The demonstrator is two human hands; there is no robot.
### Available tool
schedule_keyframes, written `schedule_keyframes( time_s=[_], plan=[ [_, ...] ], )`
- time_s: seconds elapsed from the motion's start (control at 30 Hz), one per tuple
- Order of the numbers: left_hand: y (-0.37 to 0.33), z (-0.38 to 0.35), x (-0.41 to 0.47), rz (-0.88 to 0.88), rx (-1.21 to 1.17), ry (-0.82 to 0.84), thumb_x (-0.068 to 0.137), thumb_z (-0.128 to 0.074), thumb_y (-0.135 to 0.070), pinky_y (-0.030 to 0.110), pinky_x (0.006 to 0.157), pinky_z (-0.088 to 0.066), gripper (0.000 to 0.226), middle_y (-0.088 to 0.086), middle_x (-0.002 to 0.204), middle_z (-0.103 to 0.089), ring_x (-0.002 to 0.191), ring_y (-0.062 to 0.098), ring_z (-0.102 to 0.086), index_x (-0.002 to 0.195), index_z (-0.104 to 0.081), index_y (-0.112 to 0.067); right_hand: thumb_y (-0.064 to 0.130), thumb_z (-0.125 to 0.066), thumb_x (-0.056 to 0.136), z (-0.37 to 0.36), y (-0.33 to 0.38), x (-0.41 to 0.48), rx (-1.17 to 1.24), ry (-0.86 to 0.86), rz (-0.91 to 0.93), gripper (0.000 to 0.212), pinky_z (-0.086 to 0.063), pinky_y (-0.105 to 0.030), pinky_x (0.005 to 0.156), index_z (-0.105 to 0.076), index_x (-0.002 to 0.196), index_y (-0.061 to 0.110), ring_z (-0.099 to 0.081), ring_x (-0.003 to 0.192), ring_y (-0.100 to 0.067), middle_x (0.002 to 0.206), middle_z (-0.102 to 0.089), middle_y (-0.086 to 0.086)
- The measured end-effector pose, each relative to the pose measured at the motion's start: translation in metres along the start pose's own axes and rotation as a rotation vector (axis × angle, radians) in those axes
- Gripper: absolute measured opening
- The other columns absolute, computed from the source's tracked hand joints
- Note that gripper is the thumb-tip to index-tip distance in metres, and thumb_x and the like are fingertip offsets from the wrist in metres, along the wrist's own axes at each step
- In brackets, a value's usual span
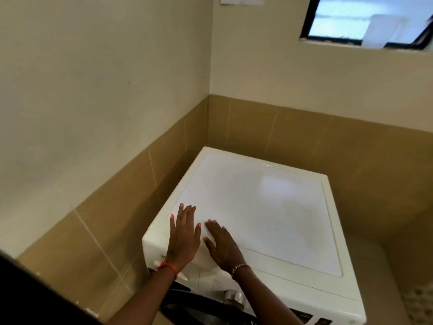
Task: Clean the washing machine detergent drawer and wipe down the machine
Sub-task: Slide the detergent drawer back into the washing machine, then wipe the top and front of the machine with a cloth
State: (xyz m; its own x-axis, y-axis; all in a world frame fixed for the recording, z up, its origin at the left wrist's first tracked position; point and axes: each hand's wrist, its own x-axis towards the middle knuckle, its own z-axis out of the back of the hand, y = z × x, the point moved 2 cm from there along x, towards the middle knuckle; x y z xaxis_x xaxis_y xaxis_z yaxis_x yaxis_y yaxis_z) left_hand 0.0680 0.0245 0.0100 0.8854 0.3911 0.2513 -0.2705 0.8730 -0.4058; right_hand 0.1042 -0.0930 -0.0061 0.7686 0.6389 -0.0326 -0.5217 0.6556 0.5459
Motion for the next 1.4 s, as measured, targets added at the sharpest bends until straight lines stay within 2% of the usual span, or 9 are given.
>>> schedule_keyframes(
  time_s=[0.1,0.33,0.5,0.67,0.83,0.93,1.1,1.27,1.4],
  plan=[
    [-0.016,0.005,0.006,-0.071,0.074,0.024,0.097,-0.009,-0.049,0.046,0.105,-0.031,0.07,0.013,0.126,-0.061,0.121,0.032,-0.053,0.12,-0.061,-0.007,0.069,0.021,0.061,0.025,-0.013,-0.012,-0.058,-0.124,-0.026,0.107,0.008,-0.018,0.11,-0.01,0.149,0.016,0.001,0.144,-0.007,0.157,-0.007,0.002],
    [-0.077,0.018,0.023,-0.22,0.078,0.066,0.095,-0.009,-0.055,0.033,0.111,-0.004,0.072,0.009,0.129,-0.059,0.122,0.028,-0.053,0.123,-0.06,-0.014,0.069,0.02,0.068,0.089,-0.028,-0.034,-0.164,-0.322,-0.094,0.099,0.017,-0.02,0.112,0.001,0.149,0.016,0.017,0.139,-0.007,0.152,0.012,0.007],
    [-0.126,0.021,0.031,-0.336,0.06,0.097,0.095,-0.011,-0.056,0.034,0.113,-0.002,0.069,0.007,0.131,-0.057,0.124,0.026,-0.051,0.125,-0.058,-0.016,0.053,-0.009,0.096,0.126,-0.039,-0.047,-0.236,-0.336,-0.178,0.07,-0.002,-0.027,0.11,-0.043,0.137,0.008,-0.029,0.133,-0.018,0.143,-0.043,-0.006],
    [-0.172,0.009,0.027,-0.423,0.06,0.135,0.096,-0.008,-0.054,0.032,0.112,0.0,0.071,0.004,0.124,-0.063,0.118,0.024,-0.057,0.12,-0.063,-0.016,0.075,0.026,0.062,0.156,-0.065,-0.075,-0.254,-0.423,-0.151,0.109,0.017,-0.024,0.11,-0.006,0.149,0.017,0.018,0.136,-0.009,0.147,0.012,0.009],
    [-0.224,-0.007,0.018,-0.513,0.045,0.123,0.097,-0.005,-0.053,0.035,0.115,-0.02,0.074,0.003,0.116,-0.068,0.111,0.021,-0.062,0.113,-0.067,-0.016,0.069,0.016,0.077,0.184,-0.102,-0.11,-0.316,-0.504,-0.223,0.099,0.009,-0.029,0.114,-0.024,0.146,0.012,-0.002,0.142,-0.016,0.154,-0.014,-0.001],
    [-0.261,-0.015,0.013,-0.548,0.01,0.158,0.096,-0.005,-0.053,0.039,0.096,-0.035,0.075,0.003,0.114,-0.069,0.109,0.021,-0.064,0.111,-0.068,-0.015,0.07,0.024,0.065,0.207,-0.123,-0.139,-0.331,-0.49,-0.279,0.107,0.014,-0.024,0.11,-0.01,0.149,0.014,0.013,0.139,-0.009,0.157,-0.001,0.001],
    [-0.323,-0.037,0.008,-0.646,-0.027,0.146,0.095,-0.005,-0.054,0.047,0.098,-0.037,0.076,0.004,0.119,-0.066,0.117,0.022,-0.058,0.114,-0.066,-0.014,0.069,0.025,0.061,0.246,-0.157,-0.177,-0.36,-0.537,-0.403,0.11,0.012,-0.02,0.109,-0.01,0.149,0.013,0.006,0.145,-0.011,0.158,0.0,0.0],
    [-0.393,-0.063,0.003,-0.803,-0.169,0.144,0.081,0.015,-0.066,0.038,0.112,-0.009,0.099,0.008,0.14,-0.048,0.138,0.022,-0.034,0.132,-0.05,-0.01,0.071,0.008,0.072,0.281,-0.205,-0.206,-0.348,-0.584,-0.51,0.098,0.009,-0.017,0.109,-0.013,0.149,0.012,0.005,0.145,-0.009,0.158,-0.002,0.0],
    [-0.441,-0.083,0.008,-0.855,-0.22,0.155,0.081,0.003,-0.064,0.039,0.116,-0.008,0.09,0.007,0.145,-0.041,0.142,0.019,-0.024,0.136,-0.043,-0.011,0.061,0.005,0.07,0.305,-0.242,-0.223,-0.362,-0.624,-0.548,0.096,0.007,-0.017,0.111,-0.016,0.148,0.011,0.003,0.145,-0.01,0.158,-0.004,-0.001]
  ],
)
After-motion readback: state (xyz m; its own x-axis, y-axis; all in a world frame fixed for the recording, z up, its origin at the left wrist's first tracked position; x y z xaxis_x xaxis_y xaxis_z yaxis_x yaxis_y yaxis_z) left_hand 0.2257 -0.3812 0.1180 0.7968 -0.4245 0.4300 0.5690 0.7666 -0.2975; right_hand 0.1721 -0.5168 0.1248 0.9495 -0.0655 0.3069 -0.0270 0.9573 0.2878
